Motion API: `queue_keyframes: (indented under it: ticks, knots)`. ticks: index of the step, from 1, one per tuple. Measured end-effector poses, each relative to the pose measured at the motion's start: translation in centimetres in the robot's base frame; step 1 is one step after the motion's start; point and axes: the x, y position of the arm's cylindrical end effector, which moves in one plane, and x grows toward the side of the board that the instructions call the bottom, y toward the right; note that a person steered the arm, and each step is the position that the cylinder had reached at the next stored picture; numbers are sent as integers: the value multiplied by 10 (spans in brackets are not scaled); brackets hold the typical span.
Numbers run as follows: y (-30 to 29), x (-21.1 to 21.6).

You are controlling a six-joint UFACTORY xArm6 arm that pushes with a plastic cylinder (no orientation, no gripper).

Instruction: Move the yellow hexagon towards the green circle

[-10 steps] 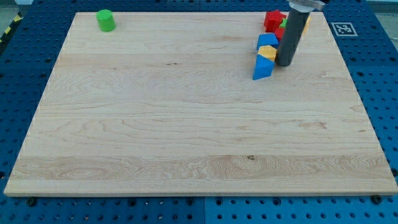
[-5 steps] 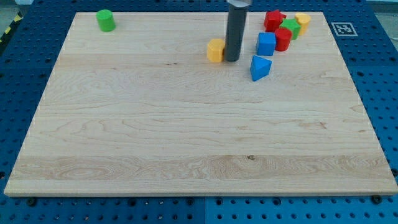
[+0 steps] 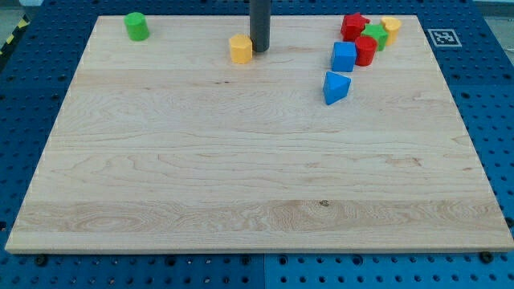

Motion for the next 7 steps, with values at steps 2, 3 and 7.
queue_keyframes:
  ticks: [2,3,7]
  knots:
    - [-1,24]
    - [-1,34]
    - [-30,26]
